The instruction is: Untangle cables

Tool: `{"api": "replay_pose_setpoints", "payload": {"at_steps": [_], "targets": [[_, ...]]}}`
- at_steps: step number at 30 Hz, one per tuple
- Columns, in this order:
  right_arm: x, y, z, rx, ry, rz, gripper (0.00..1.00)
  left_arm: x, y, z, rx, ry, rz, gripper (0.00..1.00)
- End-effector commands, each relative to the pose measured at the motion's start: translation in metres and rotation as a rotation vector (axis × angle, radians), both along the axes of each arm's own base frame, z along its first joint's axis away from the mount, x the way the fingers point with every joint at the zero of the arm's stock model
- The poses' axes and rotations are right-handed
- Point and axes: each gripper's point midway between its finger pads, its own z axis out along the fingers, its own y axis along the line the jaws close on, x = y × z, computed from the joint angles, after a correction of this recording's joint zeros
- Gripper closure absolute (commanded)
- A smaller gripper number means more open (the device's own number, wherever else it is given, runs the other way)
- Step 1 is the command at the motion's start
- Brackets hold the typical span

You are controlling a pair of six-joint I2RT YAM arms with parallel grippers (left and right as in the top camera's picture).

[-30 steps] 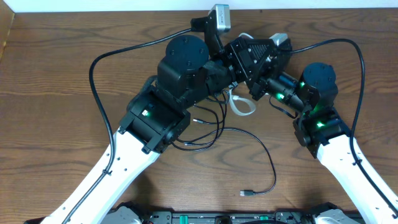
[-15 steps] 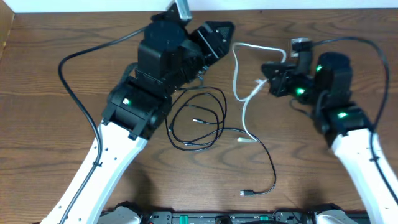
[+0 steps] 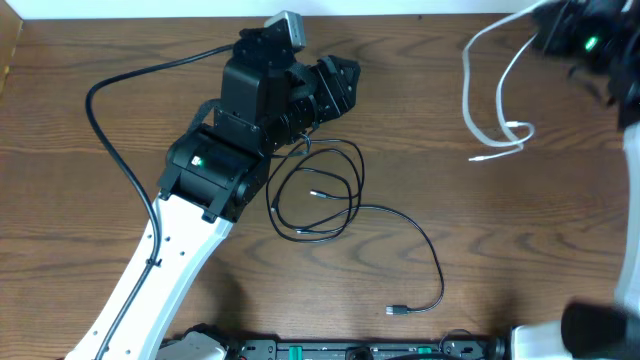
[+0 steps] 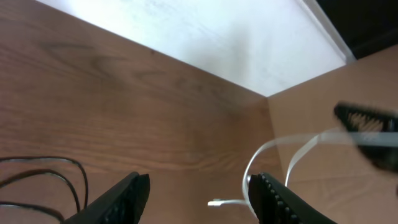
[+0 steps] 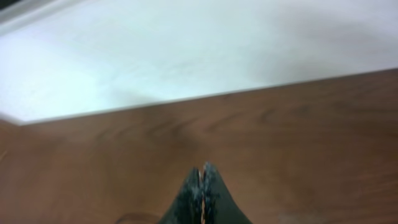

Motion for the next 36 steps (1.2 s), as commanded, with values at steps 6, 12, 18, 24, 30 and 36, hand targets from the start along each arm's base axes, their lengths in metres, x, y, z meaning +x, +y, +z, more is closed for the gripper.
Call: {"api": "replay_pose_setpoints", "payload": {"at_steps": [6,12,18,24,30,36], "targets": [[0.070,-0.145,-0.028,-0.074,0.016,-0.278,0.99,-0.006,0.006,-0.011,0.052,0.039,-0.004,0.43],[0.097,-0.227,-0.095,-0.100,0.065,-0.426,0.99,-0.012,0.009,-0.022,0.076,0.084,-0.004,0.43],[0.117,-0.294,-0.169,-0.092,0.096,-0.557,0.99,-0.012,0.011,-0.023,0.082,0.086,0.003,0.43],[0.112,-0.322,-0.262,-0.051,0.241,-0.608,0.44,-0.007,0.013,-0.025,0.094,0.084,0.025,0.43],[0.088,-0.327,-0.274,-0.025,0.338,-0.629,0.01,0.001,0.008,-0.043,0.116,0.124,0.023,0.43],[0.050,-0.307,-0.241,0.052,0.435,-0.635,0.01,0.004,0.005,-0.054,0.160,0.127,-0.014,0.43]]}}
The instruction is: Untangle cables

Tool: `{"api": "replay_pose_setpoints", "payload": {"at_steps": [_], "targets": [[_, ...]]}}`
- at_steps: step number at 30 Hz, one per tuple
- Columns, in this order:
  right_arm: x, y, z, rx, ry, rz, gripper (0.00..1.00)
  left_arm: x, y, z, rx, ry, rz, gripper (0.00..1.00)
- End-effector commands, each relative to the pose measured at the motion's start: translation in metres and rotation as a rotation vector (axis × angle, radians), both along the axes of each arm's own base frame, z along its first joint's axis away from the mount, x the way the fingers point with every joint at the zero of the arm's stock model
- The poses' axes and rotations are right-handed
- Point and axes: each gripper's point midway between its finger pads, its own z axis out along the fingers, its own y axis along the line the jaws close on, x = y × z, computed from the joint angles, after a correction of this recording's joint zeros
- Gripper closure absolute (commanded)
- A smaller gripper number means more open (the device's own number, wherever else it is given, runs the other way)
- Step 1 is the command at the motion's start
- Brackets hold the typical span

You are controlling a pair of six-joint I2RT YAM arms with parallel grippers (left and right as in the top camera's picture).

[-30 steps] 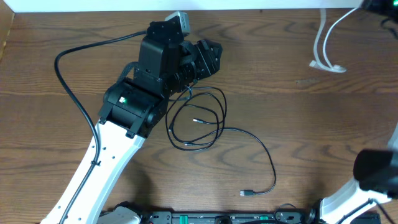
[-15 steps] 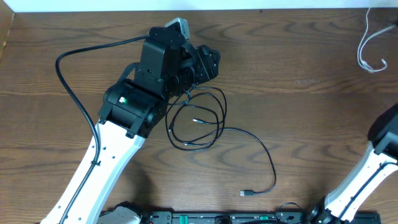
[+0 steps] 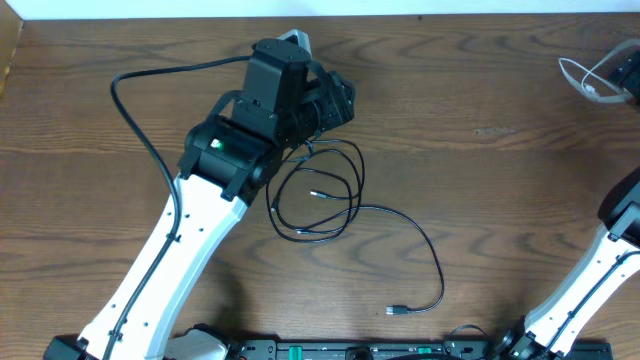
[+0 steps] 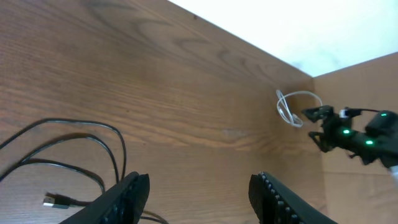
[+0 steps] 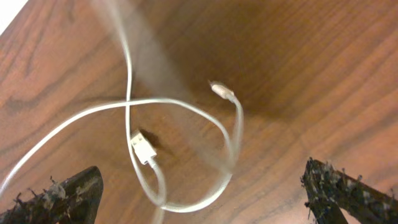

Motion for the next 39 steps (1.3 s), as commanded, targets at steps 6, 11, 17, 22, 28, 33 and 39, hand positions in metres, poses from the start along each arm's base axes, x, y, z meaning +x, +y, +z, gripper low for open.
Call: {"api": "replay_pose_setpoints", "payload": {"at_steps": [6,11,17,22,28,33,39], "targets": [[-0.026,0.124,0.165,0.181,-0.210,0.374,0.01,-0.013,-0.006,-0.042,0.232,0.010,-0.279,0.43],[-0.049,0.182,0.183,0.169,-0.123,0.484,0.01,-0.038,-0.001,-0.113,0.343,0.271,-0.391,0.43],[-0.055,0.204,0.170,0.155,-0.027,0.504,0.01,-0.031,-0.010,-0.175,0.400,0.406,-0.437,0.46],[-0.064,0.207,0.165,0.179,0.012,0.499,0.08,-0.015,-0.040,-0.224,0.407,0.435,-0.407,0.57],[-0.073,0.201,0.159,0.160,0.064,0.475,0.09,-0.020,-0.045,-0.276,0.549,0.495,-0.336,0.60],[-0.073,0.201,0.159,0.162,0.067,0.475,0.09,-0.029,-0.047,-0.291,0.631,0.500,-0.327,0.64],[-0.074,0.202,0.159,0.163,0.069,0.477,0.09,-0.042,-0.049,-0.299,0.660,0.518,-0.320,0.68]]}}
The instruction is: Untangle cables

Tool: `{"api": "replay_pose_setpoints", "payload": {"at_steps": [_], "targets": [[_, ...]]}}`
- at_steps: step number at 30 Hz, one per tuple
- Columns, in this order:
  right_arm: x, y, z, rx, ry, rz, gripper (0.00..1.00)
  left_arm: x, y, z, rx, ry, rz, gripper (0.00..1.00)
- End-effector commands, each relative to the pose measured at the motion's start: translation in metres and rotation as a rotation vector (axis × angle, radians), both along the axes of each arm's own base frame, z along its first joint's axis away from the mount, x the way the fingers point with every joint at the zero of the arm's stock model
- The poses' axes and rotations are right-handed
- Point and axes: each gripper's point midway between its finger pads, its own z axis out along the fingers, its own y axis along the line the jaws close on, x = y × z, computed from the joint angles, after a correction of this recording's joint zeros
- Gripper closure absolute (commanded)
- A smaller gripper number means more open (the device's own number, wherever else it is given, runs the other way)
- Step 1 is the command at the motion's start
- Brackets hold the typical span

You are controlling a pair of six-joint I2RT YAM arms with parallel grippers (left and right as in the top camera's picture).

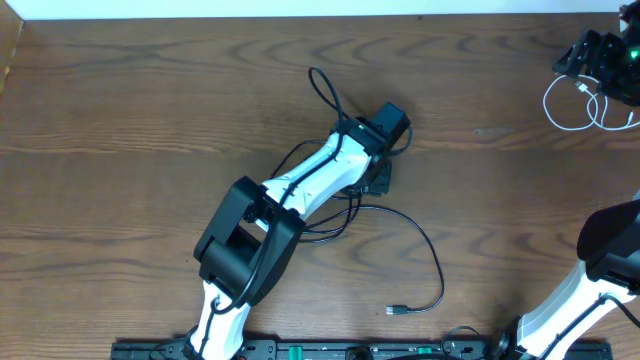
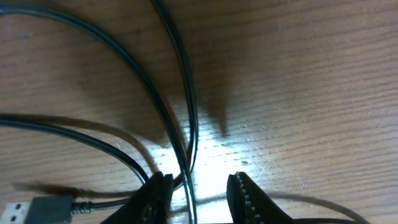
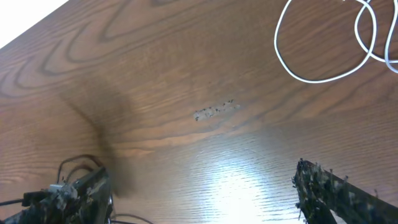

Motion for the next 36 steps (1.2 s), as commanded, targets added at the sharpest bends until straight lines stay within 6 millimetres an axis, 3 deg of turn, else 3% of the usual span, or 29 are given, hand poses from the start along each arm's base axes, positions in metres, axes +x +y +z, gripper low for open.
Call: {"api": "replay_pose_setpoints", "payload": {"at_steps": [1,6,20,25,27,29,30,32,36], "targets": [[0.000,-0.001,-0.002,-0.010,0.005,0.013,0.09,-0.007,0.013,-0.015,0.072,0.006,0.054,0.69],[-0.001,-0.002,-0.003,-0.017,0.008,0.013,0.08,-0.013,0.015,-0.020,0.077,0.023,0.068,0.74],[-0.003,-0.002,-0.004,-0.021,0.018,0.011,0.07,-0.024,0.003,-0.021,0.083,0.018,0.044,0.75],[-0.003,-0.002,-0.004,-0.021,0.018,0.011,0.06,-0.026,0.003,-0.034,0.096,0.040,0.042,0.76],[-0.003,-0.002,-0.004,-0.021,0.019,0.011,0.06,-0.028,0.003,-0.038,0.101,0.048,0.040,0.80],[-0.003,-0.002,-0.004,-0.020,0.018,0.010,0.07,-0.027,0.002,-0.038,0.099,0.045,0.039,0.92],[-0.003,-0.002,-0.004,-0.020,0.018,0.010,0.06,-0.025,0.001,-0.037,0.091,0.036,0.039,0.92],[-0.003,-0.002,-0.004,-0.020,0.018,0.010,0.07,-0.016,-0.005,-0.021,0.063,-0.004,0.004,0.93],[-0.003,-0.002,-0.004,-0.020,0.018,0.011,0.08,0.009,-0.022,0.056,-0.056,-0.157,-0.059,0.93]]}}
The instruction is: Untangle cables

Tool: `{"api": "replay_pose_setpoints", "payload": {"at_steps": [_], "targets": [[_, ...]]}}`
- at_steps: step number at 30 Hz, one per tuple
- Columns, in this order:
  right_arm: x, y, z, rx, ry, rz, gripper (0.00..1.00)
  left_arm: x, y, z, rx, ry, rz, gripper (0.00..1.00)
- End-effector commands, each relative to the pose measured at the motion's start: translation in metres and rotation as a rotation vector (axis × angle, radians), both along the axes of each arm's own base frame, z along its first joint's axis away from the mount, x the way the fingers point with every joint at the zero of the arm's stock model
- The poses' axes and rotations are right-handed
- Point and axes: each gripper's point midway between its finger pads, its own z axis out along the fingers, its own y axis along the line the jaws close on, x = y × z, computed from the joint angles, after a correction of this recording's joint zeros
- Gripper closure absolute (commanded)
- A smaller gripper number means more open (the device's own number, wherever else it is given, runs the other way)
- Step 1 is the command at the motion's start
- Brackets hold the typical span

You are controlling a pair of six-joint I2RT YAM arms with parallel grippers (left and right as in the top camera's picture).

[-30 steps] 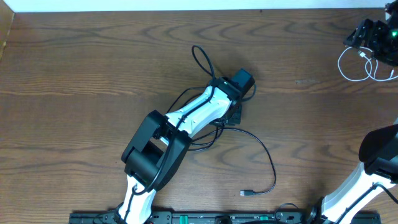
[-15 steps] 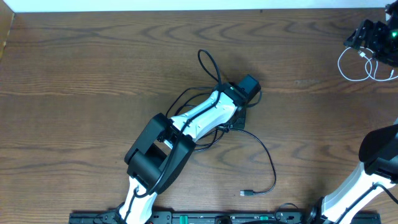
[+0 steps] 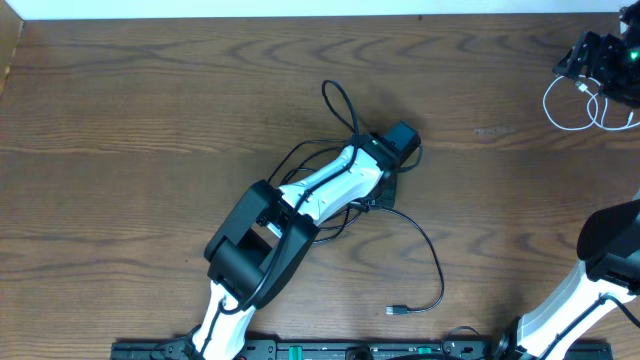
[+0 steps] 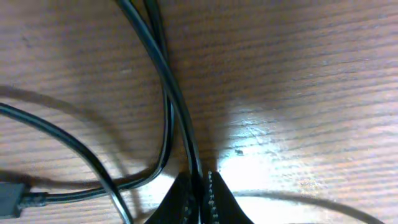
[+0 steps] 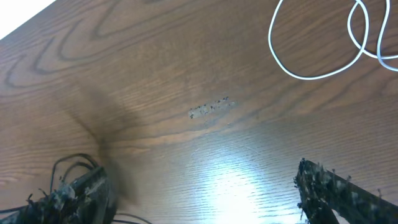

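Observation:
A black cable (image 3: pixel 432 262) lies in loose loops at the table's middle, its USB plug (image 3: pixel 397 311) near the front. My left gripper (image 4: pixel 200 185) is down on the wood there, shut on one strand of the black cable (image 4: pixel 166 84); in the overhead view the left gripper (image 3: pixel 385 182) is mostly hidden under its own wrist. A white cable (image 3: pixel 580 108) lies coiled by itself at the far right. My right gripper (image 5: pixel 202 199) hangs open and high beside the white cable (image 5: pixel 309 73), holding nothing.
The left arm (image 3: pixel 300 205) lies across part of the black loops and hides them. A pale scuff mark (image 5: pixel 208 108) shows on the wooden table (image 3: pixel 120 120). The table's back edge meets a white wall; the right arm's base is at the front right.
My left gripper, then open astride a strand of the black cable, is now shut on that strand and sits slightly further right. The right gripper and the white cable have not moved.
First my right gripper was shut, the white cable hanging from it at the upper right, while my left hovered open over the black loops. Then the right stood open over the white cable at the far right. The left then reached the black cable, open, and now grips it.

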Motion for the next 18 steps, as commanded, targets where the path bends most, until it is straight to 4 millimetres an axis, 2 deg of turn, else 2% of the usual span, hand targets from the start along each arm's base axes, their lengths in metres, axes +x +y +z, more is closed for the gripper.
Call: {"api": "replay_pose_setpoints", "payload": {"at_steps": [1,2,3,4,7,8,9,10,11,13,15,18], "targets": [[0.000,0.000,-0.002,-0.004,0.006,0.014,0.11,0.036,-0.019,0.111,-0.168,-0.238,-0.074,0.93],[-0.001,0.001,-0.002,0.002,0.007,0.015,0.12,0.043,-0.023,0.153,-0.235,-0.331,-0.095,0.93],[-0.001,0.003,-0.002,0.011,0.007,0.018,0.13,0.046,-0.025,0.185,-0.285,-0.406,-0.112,0.93],[-0.001,0.008,-0.001,0.034,0.001,0.034,0.14,0.048,-0.026,0.230,-0.355,-0.519,-0.141,0.93],[-0.001,0.029,0.009,0.113,-0.058,0.152,0.17,0.037,-0.016,0.343,-0.523,-0.804,-0.190,0.93],[-0.001,0.035,0.014,0.137,-0.078,0.179,0.17,0.033,-0.012,0.364,-0.554,-0.860,-0.196,0.93],[-0.001,0.042,0.020,0.169,-0.105,0.207,0.17,0.022,-0.002,0.405,-0.612,-0.964,-0.204,0.93],[-0.002,0.048,0.026,0.190,-0.126,0.224,0.17,0.016,0.003,0.424,-0.637,-1.018,-0.211,0.93],[-0.003,0.058,0.040,0.230,-0.176,0.265,0.17,0.007,0.016,0.458,-0.678,-1.119,-0.211,0.92],[-0.005,0.074,0.058,0.279,-0.242,0.327,0.17,0.002,0.030,0.489,-0.724,-1.210,-0.185,0.93],[-0.008,0.090,0.073,0.313,-0.295,0.389,0.16,0.001,0.042,0.508,-0.749,-1.271,-0.162,0.93],[-0.013,0.116,0.086,0.316,-0.347,0.493,0.12,0.000,0.052,0.526,-0.804,-1.314,-0.119,0.93]]}}
